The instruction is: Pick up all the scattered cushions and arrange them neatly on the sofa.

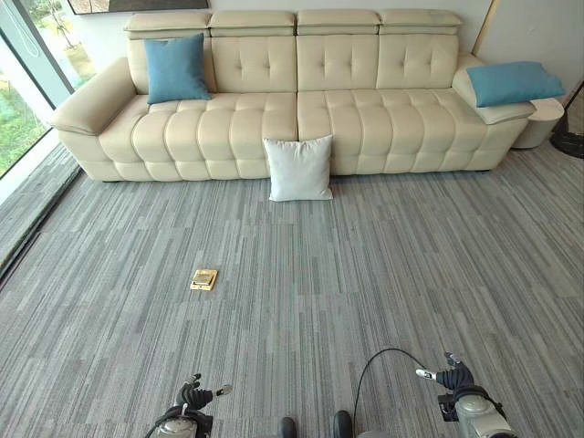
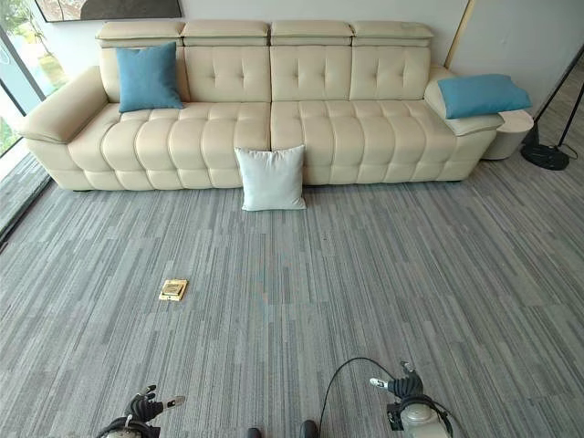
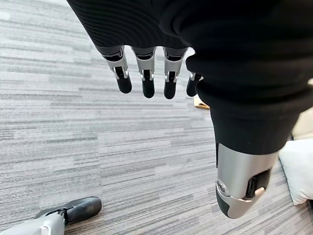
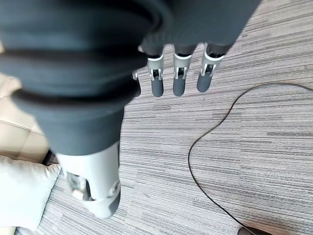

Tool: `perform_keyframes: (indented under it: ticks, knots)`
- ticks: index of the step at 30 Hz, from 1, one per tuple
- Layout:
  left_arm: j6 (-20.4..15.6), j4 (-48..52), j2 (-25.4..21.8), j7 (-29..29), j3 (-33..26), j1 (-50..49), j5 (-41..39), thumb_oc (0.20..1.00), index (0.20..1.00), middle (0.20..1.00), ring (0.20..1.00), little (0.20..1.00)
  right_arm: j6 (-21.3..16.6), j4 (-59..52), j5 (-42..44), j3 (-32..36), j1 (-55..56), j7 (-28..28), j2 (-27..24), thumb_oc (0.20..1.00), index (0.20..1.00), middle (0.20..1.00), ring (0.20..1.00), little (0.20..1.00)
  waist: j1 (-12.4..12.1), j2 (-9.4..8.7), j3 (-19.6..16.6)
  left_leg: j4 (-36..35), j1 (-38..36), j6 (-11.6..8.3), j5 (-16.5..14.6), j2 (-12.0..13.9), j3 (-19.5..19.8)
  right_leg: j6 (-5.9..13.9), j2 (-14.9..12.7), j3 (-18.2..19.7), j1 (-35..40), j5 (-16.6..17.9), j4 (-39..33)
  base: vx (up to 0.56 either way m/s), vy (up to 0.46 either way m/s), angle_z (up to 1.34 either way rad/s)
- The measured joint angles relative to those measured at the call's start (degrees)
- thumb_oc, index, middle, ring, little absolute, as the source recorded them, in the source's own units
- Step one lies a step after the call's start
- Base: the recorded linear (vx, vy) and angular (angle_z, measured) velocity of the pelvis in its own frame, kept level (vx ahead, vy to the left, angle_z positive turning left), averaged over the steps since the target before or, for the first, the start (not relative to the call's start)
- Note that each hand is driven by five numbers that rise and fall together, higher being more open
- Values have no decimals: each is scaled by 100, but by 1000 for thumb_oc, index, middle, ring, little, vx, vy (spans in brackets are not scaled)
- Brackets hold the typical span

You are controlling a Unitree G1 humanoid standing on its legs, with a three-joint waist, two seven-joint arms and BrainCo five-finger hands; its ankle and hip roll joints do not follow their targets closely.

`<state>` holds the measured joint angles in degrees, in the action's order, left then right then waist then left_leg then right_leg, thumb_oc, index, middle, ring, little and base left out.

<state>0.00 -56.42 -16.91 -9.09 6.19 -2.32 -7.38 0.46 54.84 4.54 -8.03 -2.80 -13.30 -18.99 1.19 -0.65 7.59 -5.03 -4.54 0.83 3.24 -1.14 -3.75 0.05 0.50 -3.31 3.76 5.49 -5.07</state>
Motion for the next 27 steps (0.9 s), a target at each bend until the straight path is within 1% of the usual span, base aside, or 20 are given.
perform_keyframes:
  ticks: [9,16,22,27]
  knots:
    - [3,3,2,1,-11,-19,-54,1000,1000,1000,1000,1000,3,101,6,-2,143,-1,1,1000,1000,1000,1000,1000,-1,-71,-45,0,-52,2,1,0,-7,-1,1,6,27,3,0,0,0,0]
    - [3,4,5,2,-10,-26,-57,1000,1000,1000,1000,1000,8,115,9,-18,145,0,18,1000,1000,1000,1000,1000,0,-85,-64,1,-65,29,19,0,-8,-16,2,7,39,15,0,0,0,0]
    - [3,4,5,2,-6,-33,-57,1000,1000,1000,1000,1000,7,127,129,-21,147,23,137,1000,1000,1000,1000,1000,1,-82,-137,0,-67,27,19,0,-8,-19,2,7,41,18,0,0,0,0]
    - [4,1,50,61,-11,-90,-285,1000,1000,1000,1000,1000,10,258,241,-23,147,45,180,1000,1000,1000,1000,1000,-1,-66,-198,0,-65,16,11,0,-7,-18,2,7,44,19,0,0,0,0]
